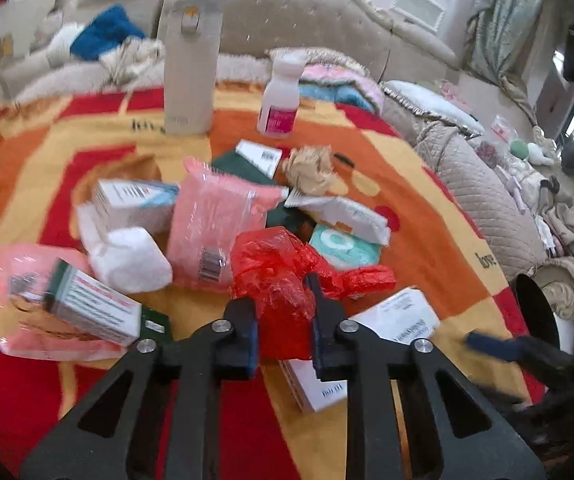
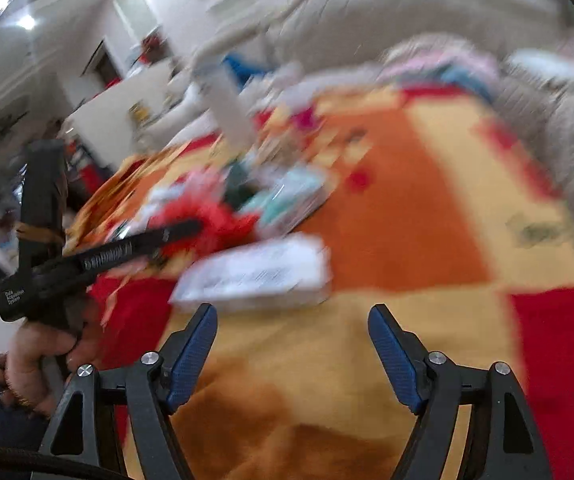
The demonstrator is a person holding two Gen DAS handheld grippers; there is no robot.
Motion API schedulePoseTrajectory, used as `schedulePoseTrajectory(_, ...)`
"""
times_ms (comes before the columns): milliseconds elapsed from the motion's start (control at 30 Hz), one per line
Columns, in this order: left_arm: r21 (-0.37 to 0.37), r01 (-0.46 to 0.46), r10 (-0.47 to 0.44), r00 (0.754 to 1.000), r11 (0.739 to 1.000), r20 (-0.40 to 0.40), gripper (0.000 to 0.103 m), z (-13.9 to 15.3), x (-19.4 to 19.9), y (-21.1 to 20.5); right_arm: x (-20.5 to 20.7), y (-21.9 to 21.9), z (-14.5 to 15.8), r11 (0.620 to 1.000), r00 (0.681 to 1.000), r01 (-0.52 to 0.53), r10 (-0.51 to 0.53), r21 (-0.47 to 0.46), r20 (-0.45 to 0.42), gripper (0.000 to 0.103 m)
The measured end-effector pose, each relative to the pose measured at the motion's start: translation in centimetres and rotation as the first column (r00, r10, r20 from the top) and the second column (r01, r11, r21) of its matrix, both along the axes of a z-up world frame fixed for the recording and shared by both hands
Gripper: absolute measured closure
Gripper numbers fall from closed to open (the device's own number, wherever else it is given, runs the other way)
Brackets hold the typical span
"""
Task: Collect trash
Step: 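Grasp the white tablet box with the right tool while the left tool grasps the red plastic bag, then carry the tablet box with the right tool while the left tool carries the red bag toward the bin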
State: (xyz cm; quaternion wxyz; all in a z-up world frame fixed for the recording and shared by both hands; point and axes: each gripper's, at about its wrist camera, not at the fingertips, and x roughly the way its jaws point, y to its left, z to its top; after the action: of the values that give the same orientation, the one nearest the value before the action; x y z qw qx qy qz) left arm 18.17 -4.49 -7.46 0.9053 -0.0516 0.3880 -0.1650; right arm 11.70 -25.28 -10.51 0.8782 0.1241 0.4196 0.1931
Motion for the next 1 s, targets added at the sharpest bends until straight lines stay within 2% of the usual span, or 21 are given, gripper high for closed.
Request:
schedulePoseTrajectory(100,-0.024,-0.042,0.044,0.996,0.999,0.083,0.088,2.1,-1.5,1.6,0.4,0.9,-0.7,1.0,0.999,-0.012,0.012,0.006,-0.031,0.027)
schedulePoseTrajectory(200,-0.057,-0.12,0.127,0.982,0.991,0.139,0.088,3.3,-2.0,3.8,1.1,0.8,-1.1,0.99,0.998,-0.014,0.023,0.139,-0.064,0.025)
schedulePoseTrajectory(267,-0.105,-0.17,0.183,0.974,0.98,0.135,0.088,3.5,-1.6,5.5,1.7,1.2,-1.6,0.971,0.995,-0.019,0.042,0.239,-0.093,0.025)
schedulePoseTrajectory(300,-0.123,-0.186,0.202,0.97,0.975,0.133,0.088,3.6,-1.5,6.2,2.1,1.7,-1.6,0.967,0.995,-0.016,0.041,0.254,-0.094,0.025)
schedulePoseTrajectory(367,-0.158,-0.22,0.242,0.961,0.962,0.131,0.088,3.7,-1.4,7.3,3.1,2.6,-1.6,0.981,0.996,0.049,-0.033,0.185,-0.087,0.024)
schedulePoseTrajectory(467,-0.187,-0.236,0.263,0.956,0.954,0.134,0.088,3.8,-1.5,8.4,4.4,3.2,-1.3,0.977,0.991,0.123,-0.111,0.176,-0.075,0.021)
schedulePoseTrajectory(533,-0.196,-0.238,0.265,0.955,0.951,0.131,0.088,3.7,-1.5,8.7,5.2,4.0,-1.1,0.977,0.985,0.168,-0.161,0.128,-0.068,0.02)
schedulePoseTrajectory(667,-0.216,-0.237,0.266,0.956,0.947,0.119,0.088,3.5,-1.2,9.2,7.0,6.4,-0.6,0.965,0.96,0.256,-0.261,-0.058,-0.1,0.014)
schedulePoseTrajectory(700,-0.22,-0.235,0.264,0.958,0.947,0.116,0.088,3.5,-1.2,9.4,7.5,7.4,-0.6,0.954,0.952,0.27,-0.284,-0.129,-0.111,0.012)
schedulePoseTrajectory(733,-0.221,-0.235,0.264,0.958,0.946,0.115,0.088,3.5,-1.1,9.5,7.9,8.4,-0.6,0.944,0.949,0.265,-0.292,-0.196,-0.122,0.009)
schedulePoseTrajectory(800,-0.23,-0.224,0.255,0.96,0.947,0.112,0.088,3.5,-1.1,9.5,8.3,10.2,-0.9,0.915,0.95,0.231,-0.285,-0.332,-0.126,0.009)
schedulePoseTrajectory(833,-0.233,-0.219,0.25,0.961,0.947,0.114,0.088,3.6,-1.2,9.5,8.1,10.7,-1.0,0.903,0.955,0.213,-0.274,-0.373,-0.118,0.011)
schedulePoseTrajectory(867,-0.236,-0.213,0.245,0.962,0.948,0.118,0.088,3.6,-1.3,9.5,7.4,10.5,-1.2,0.897,0.959,0.204,-0.263,-0.393,-0.103,0.022)
schedulePoseTrajectory(900,-0.24,-0.209,0.242,0.963,0.948,0.118,0.088,3.7,-1.4,9.5,6.9,10.3,-1.1,0.891,0.962,0.208,-0.261,-0.403,-0.081,0.028)
schedulePoseTrajectory(967,-0.247,-0.198,0.232,0.966,0.949,0.115,0.088,3.7,-1.4,9.5,5.8,8.8,-0.8,0.907,0.969,0.204,-0.241,-0.369,-0.055,0.046)
schedulePoseTrajectory(1000,-0.248,-0.195,0.228,0.967,0.949,0.112,0.088,3.6,-1.4,9.5,5.6,8.3,-0.7,0.917,0.972,0.196,-0.228,-0.348,-0.053,0.049)
